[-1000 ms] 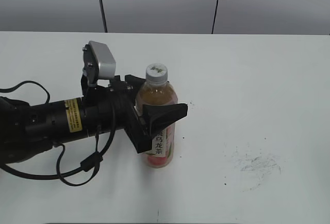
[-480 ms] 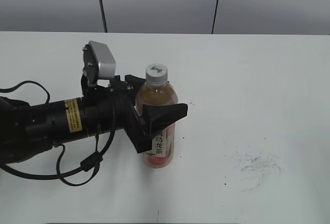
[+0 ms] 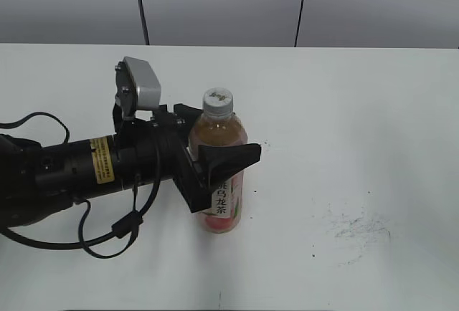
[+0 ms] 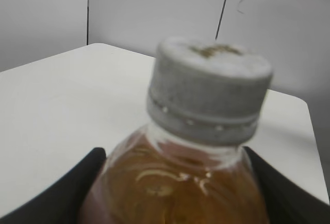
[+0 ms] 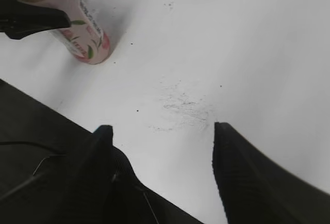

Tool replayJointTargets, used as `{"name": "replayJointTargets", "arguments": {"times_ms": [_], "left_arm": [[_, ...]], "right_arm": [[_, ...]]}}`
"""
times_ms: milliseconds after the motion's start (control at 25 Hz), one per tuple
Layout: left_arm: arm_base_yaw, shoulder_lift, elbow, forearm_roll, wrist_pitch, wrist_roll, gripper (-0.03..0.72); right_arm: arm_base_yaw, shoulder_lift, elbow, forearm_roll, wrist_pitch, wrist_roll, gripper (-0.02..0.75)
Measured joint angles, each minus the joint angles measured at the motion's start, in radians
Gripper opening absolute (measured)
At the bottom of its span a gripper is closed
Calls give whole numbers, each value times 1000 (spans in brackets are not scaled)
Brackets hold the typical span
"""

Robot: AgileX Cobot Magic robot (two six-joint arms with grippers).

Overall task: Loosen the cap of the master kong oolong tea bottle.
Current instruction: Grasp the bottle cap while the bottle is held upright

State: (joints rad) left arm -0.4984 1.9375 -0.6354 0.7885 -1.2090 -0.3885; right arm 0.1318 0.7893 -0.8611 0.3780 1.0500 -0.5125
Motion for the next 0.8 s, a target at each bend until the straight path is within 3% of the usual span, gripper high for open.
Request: {"name": "replayJointTargets", "arguments": {"times_ms": [560, 800], "left_arm": [[0, 0, 0, 0, -2, 0, 448], [0, 0, 0, 0, -2, 0, 448]], "right_arm": [[340, 639, -558, -73, 133, -19, 449], [461, 854, -749, -90, 160, 140, 449]]}}
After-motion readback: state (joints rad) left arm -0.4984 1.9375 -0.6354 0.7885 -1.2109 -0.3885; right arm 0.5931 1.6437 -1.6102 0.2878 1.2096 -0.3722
